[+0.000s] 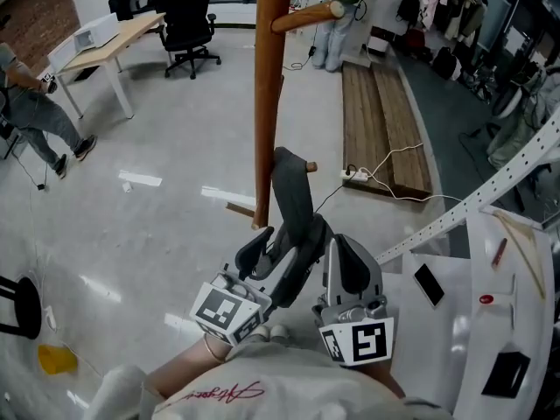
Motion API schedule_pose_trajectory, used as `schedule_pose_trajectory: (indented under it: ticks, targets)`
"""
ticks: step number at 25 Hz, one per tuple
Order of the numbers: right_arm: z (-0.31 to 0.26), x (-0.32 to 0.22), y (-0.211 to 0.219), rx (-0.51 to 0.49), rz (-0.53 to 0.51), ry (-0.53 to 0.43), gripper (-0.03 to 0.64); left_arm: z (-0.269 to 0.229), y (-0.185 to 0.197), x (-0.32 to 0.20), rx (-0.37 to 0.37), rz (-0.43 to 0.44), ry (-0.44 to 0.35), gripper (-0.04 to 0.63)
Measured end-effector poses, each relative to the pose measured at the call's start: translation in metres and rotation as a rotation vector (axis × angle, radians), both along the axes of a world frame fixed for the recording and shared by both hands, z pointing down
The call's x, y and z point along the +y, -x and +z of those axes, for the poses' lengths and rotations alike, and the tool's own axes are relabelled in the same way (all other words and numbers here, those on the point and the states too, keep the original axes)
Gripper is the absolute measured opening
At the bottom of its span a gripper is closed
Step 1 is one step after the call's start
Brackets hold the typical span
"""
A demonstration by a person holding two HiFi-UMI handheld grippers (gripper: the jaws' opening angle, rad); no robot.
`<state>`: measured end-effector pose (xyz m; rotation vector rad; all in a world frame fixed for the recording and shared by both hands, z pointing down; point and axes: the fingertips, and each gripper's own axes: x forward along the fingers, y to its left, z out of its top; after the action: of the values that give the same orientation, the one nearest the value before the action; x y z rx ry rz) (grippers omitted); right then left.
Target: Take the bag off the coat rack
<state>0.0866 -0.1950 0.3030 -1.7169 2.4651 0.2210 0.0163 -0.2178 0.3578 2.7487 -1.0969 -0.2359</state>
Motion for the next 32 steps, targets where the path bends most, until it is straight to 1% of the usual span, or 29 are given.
schedule_pose_trajectory:
  ticks: [1, 3, 8, 14, 17, 24, 29, 32]
  targets:
    - [0.001, 0.0, -0.001, 0.001, 0.0, 0.001, 0.02, 0.007, -0.005, -0.001, -0.007, 0.012, 0.016, 0.214]
    - [0.002, 0.0, -0.005, 0.003, 0.001, 0.002, 0.02, 0.022, -0.013, -0.004, -0.018, 0.024, 0.053, 0.236]
    - [0.01, -0.002, -0.018, 0.014, 0.024, 0.025, 0.02, 0.057, -0.029, -0.015, -0.047, 0.035, 0.139, 0.265]
    - [0.022, -0.008, -0.026, 0.031, 0.028, 0.06, 0.02, 0.083, -0.037, -0.037, -0.049, 0.001, 0.192, 0.282]
    - [0.026, -0.012, -0.027, 0.035, 0.024, 0.074, 0.02, 0.087, -0.044, -0.047, -0.05, 0.003, 0.192, 0.287]
    - [0.043, -0.026, -0.027, 0.047, 0.006, 0.119, 0.02, 0.075, -0.051, -0.072, -0.02, -0.006, 0.131, 0.288]
    - [0.054, -0.036, -0.033, 0.044, 0.007, 0.142, 0.02, 0.074, -0.063, -0.084, 0.006, 0.003, 0.118, 0.288]
    - [0.056, -0.043, -0.033, 0.045, 0.005, 0.148, 0.02, 0.073, -0.066, -0.087, 0.006, 0.01, 0.105, 0.287]
